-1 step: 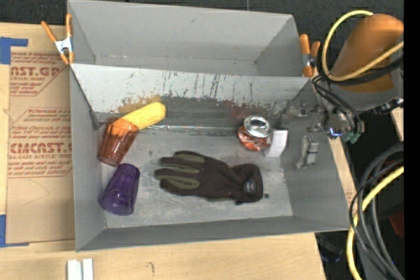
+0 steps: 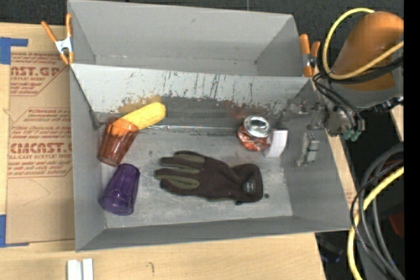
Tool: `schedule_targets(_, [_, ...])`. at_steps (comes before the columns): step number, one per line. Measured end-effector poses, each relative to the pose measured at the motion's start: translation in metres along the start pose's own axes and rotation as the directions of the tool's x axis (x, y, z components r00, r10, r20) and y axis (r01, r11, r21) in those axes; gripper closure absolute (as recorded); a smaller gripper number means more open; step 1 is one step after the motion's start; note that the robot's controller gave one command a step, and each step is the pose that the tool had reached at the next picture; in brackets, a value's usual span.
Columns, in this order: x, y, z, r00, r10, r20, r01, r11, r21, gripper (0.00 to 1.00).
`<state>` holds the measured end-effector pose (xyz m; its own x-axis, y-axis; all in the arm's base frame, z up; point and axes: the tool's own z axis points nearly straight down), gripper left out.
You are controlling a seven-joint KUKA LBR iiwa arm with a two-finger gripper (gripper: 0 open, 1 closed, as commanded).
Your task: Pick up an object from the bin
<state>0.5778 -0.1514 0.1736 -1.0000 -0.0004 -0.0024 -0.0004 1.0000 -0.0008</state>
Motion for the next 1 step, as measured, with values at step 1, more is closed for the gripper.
schedule_targets(1, [0.0174, 0.0136, 0.0646, 1.0, 0.014, 0.011, -0.014, 1.0, 0.002, 0.0])
